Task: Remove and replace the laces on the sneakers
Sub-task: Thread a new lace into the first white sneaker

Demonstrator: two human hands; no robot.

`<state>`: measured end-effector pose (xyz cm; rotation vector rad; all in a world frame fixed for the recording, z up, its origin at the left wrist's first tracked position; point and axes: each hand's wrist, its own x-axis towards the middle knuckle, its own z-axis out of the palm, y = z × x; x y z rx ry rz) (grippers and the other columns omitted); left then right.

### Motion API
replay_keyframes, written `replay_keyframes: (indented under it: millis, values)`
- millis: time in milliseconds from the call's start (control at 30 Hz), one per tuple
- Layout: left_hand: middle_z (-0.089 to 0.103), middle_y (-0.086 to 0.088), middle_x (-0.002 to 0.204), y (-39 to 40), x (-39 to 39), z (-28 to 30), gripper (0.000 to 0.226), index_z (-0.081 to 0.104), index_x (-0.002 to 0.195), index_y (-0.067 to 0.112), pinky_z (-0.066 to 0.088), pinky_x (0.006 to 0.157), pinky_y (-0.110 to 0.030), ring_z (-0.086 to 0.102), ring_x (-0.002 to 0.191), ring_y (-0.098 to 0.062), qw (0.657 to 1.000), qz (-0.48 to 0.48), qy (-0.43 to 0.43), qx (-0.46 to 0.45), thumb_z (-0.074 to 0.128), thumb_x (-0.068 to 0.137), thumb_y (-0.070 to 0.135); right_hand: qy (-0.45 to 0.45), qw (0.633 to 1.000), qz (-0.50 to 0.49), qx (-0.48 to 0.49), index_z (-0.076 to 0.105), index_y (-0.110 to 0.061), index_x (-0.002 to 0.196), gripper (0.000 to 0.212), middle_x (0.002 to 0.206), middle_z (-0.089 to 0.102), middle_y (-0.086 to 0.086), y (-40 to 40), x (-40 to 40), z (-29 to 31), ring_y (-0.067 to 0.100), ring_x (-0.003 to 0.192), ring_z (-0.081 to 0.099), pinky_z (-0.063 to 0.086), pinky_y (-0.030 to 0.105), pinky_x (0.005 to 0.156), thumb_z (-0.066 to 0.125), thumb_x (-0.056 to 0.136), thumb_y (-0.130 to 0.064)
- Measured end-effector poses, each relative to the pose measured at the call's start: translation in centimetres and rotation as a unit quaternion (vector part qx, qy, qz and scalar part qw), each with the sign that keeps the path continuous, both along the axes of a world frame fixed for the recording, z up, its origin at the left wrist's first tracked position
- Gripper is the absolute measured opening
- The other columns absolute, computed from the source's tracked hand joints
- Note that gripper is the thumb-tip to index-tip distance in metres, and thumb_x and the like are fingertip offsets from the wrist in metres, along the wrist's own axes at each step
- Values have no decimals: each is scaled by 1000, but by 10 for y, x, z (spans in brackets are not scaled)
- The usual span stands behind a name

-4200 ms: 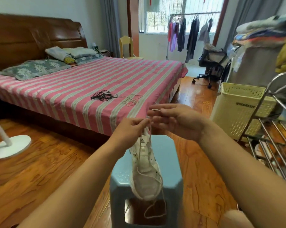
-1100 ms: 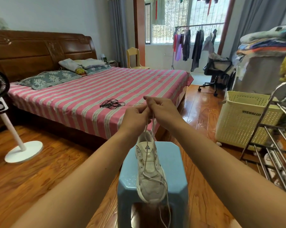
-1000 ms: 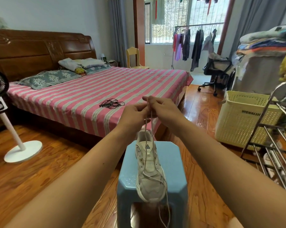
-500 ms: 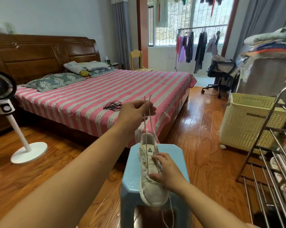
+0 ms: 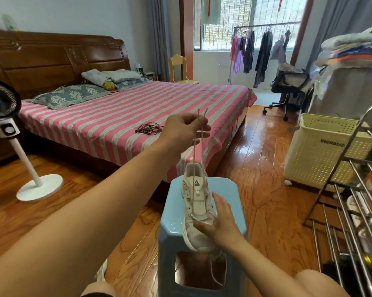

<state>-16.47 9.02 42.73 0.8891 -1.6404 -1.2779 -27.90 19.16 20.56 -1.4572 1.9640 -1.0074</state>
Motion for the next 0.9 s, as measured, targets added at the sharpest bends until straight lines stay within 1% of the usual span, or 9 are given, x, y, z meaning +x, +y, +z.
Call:
replay_keyframes:
  millis: [100,200,300,367,433,500,600,800,900]
  values:
    - [77,-6,94,1,-7,0,17,71,105,9,60,81,-39,77,85,-21,1000,-1,10,15,57,104,19,-11,995,-47,89,23,-24,156,89,156,30,2,22,1,-3,20,139,37,36,37,113,75,86,-42]
    - [77,-9,96,-1,-12,-2,18,69,108,7,60,82,-41,77,85,-24,998,2,25,49,55,105,19,-12,984,-62,166,53,-21,128,49,116,61,-1,22,-2,8,13,98,58,50,24,76,72,89,-43]
    - [76,-10,98,-5,-14,-1,18,68,108,8,61,84,-43,77,84,-24,998,10,23,54,54,106,19,124,967,-12,221,61,-20,94,27,84,62,-4,13,-9,29,12,78,60,45,26,61,67,92,-46]
    - [74,-11,100,-8,-14,0,18,66,108,7,62,82,-42,77,85,-24,998,15,16,53,52,107,19,122,981,32,147,62,-21,80,28,75,60,-5,8,-6,45,9,70,57,38,24,57,60,97,-43]
    - [73,-12,100,-11,-13,0,19,65,110,6,63,78,-40,77,84,-25,998,21,17,65,50,108,18,43,992,64,100,62,-23,80,28,78,62,-7,7,6,53,6,72,56,40,21,59,55,101,-39]
    - [71,-14,101,-12,-14,-1,20,64,111,5,64,75,-40,77,84,-27,996,23,25,83,49,108,17,-21,989,81,123,65,-22,95,18,95,66,-5,6,18,43,9,87,62,50,23,72,56,100,-37]
    - [71,-15,102,-13,-14,-3,20,64,112,5,64,73,-39,77,84,-27,996,21,21,83,49,108,18,17,990,48,130,60,-29,120,38,113,67,-9,11,25,12,11,101,65,56,31,89,72,86,-44]
    - [72,-14,102,-12,-14,-5,20,64,113,6,65,76,-41,77,84,-26,997,19,19,79,50,108,19,116,988,15,101,66,-23,105,20,104,60,-7,15,29,11,11,92,59,50,27,81,58,98,-40]
    - [71,-15,103,-14,-17,-3,21,63,113,5,65,75,-45,77,84,-28,996,14,32,85,48,108,18,-36,998,15,46,67,-21,95,20,104,69,-4,11,38,29,12,93,66,58,32,85,59,97,-39]
